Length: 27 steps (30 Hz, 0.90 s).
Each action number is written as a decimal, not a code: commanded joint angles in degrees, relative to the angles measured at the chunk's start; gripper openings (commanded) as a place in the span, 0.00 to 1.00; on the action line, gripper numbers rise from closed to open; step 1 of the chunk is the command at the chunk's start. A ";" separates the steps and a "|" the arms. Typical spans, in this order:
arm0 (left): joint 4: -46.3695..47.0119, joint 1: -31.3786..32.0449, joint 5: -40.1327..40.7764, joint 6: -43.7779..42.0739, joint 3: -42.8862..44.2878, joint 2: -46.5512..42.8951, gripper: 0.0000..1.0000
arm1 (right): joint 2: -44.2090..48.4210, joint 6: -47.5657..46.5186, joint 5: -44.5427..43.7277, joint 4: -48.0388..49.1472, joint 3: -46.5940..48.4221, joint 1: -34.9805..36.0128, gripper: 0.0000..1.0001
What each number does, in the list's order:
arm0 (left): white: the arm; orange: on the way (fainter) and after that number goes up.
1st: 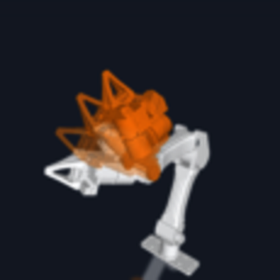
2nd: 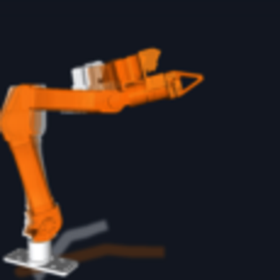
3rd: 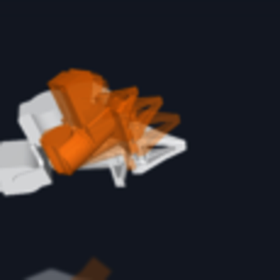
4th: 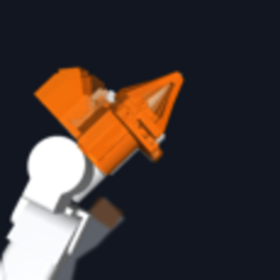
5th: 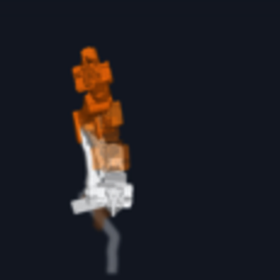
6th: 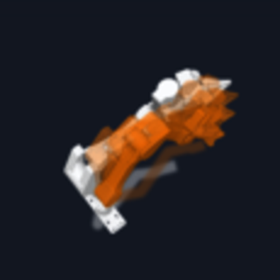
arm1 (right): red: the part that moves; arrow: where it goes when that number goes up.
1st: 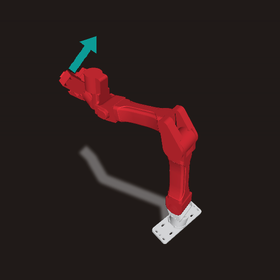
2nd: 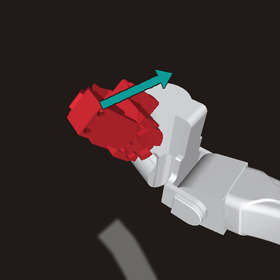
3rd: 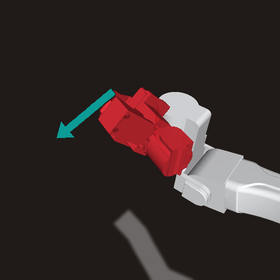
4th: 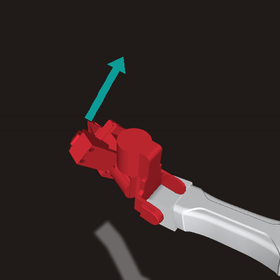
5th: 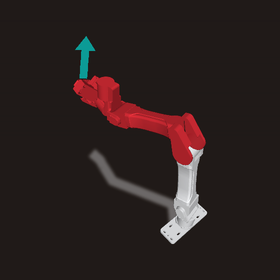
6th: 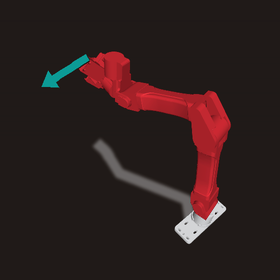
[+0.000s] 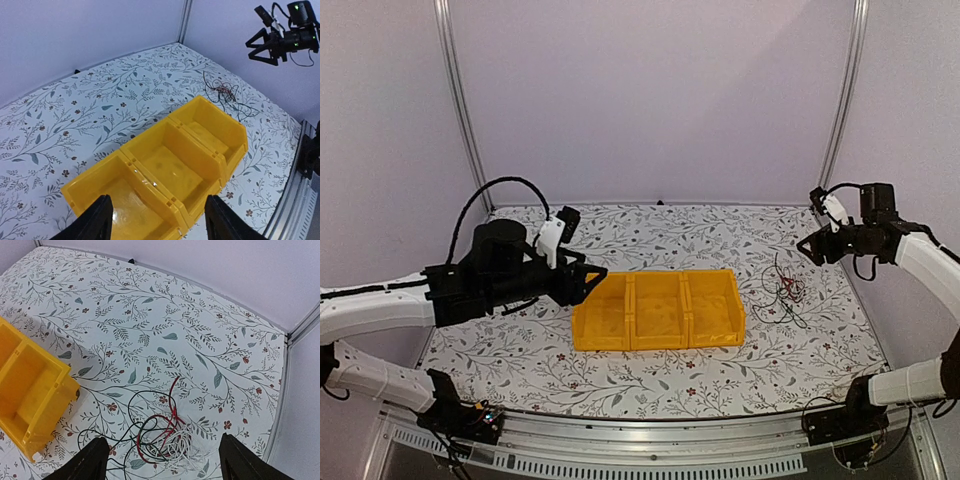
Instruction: Untangle the cables
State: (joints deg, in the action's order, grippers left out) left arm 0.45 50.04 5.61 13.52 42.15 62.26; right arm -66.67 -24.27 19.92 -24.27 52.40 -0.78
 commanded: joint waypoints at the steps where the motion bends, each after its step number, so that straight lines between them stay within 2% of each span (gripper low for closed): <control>1: -4.06 8.15 1.40 5.51 3.18 5.36 0.64 | -7.10 -0.59 2.95 -2.05 3.65 -0.20 0.78; 8: -3.06 16.18 2.46 12.82 9.14 15.37 0.65 | -22.02 1.46 4.96 -0.58 11.67 -0.03 0.68; 13: -2.35 19.65 1.79 13.94 13.30 20.92 0.66 | -31.56 2.15 3.89 -0.65 17.39 -0.02 0.64; 17: -3.18 21.15 2.53 13.86 15.71 23.58 0.67 | -38.06 2.04 4.05 -0.40 20.58 -0.02 0.60; 27: -3.13 21.64 3.14 15.02 17.38 25.37 0.68 | -46.33 4.76 6.05 1.47 25.86 -0.02 0.53</control>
State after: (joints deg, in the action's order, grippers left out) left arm -2.70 70.83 8.14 27.57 57.54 86.96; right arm -110.39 -21.41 23.92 -24.38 75.46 -0.80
